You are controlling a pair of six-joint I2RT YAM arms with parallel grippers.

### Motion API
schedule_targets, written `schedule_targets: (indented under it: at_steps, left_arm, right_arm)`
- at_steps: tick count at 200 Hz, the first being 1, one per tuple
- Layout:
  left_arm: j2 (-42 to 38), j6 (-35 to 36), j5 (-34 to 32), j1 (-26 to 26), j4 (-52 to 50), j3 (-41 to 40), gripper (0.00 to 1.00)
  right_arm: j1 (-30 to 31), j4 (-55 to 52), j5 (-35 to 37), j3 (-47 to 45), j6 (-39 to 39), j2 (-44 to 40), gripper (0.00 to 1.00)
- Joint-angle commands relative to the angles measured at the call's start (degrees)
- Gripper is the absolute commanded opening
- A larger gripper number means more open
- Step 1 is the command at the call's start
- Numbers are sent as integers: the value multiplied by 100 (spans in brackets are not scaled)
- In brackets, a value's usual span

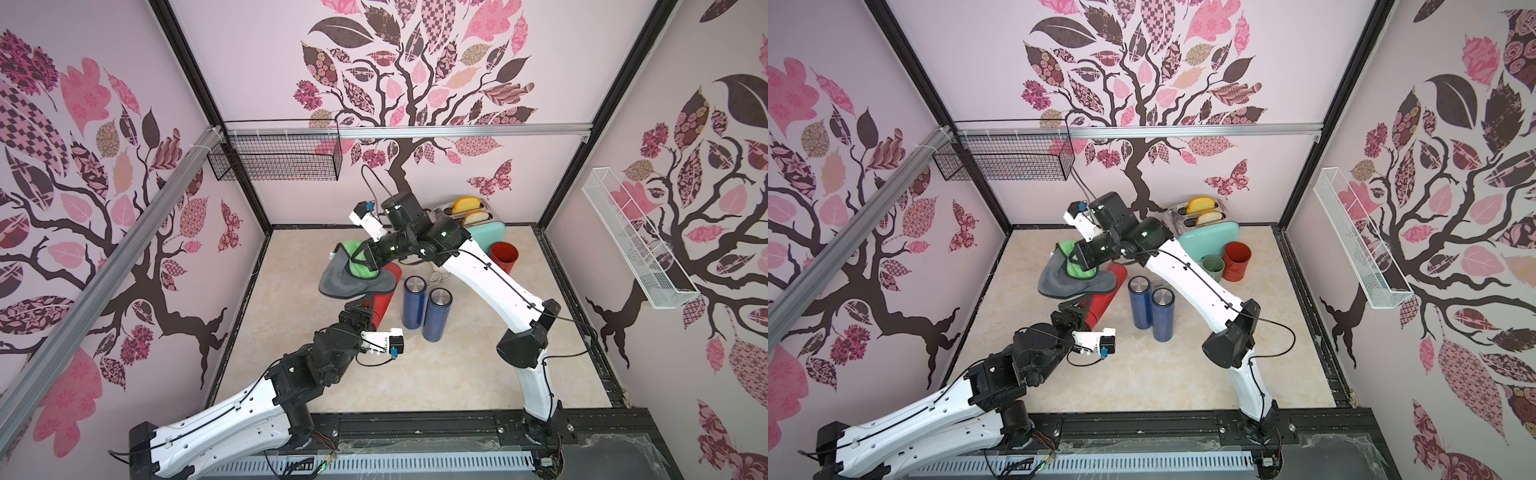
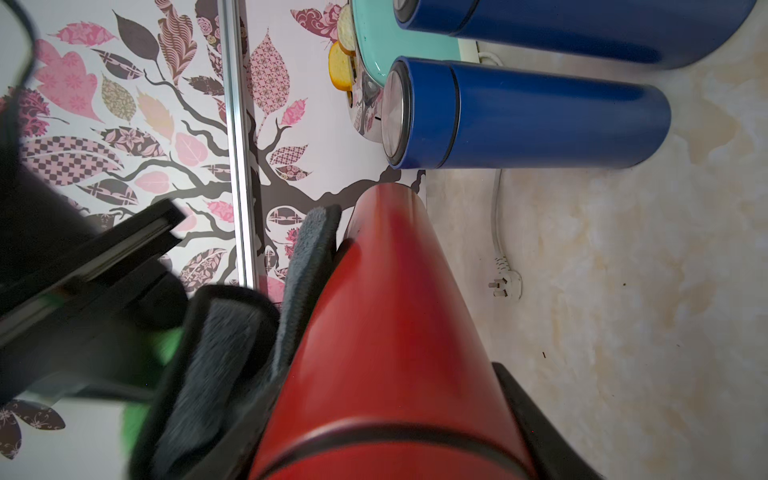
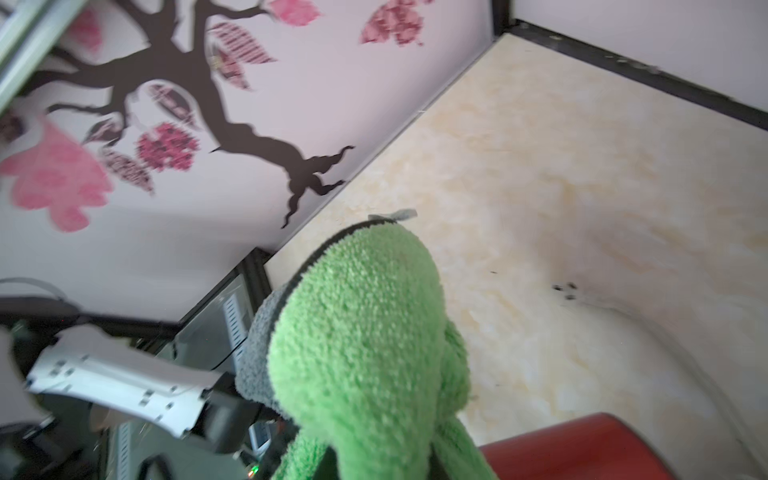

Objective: Wipe the surface of the thermos
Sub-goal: Wipe the dirt from the surface of the thermos.

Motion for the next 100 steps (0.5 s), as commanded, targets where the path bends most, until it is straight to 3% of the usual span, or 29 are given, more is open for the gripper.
schedule_targets:
  at_steps: [1, 58, 100]
  left_arm:
    - [-165, 8, -173, -32, 404, 234, 0]
    - [-71, -11, -162, -31, 543, 164, 0]
    - [-1, -2, -222, -37, 570, 204, 0]
  right_arm:
    - [-289, -31, 277, 92, 169, 91, 0]
    - [346, 402, -295, -567, 228, -524, 0]
    - [-66, 536, -503, -503, 408, -235, 0]
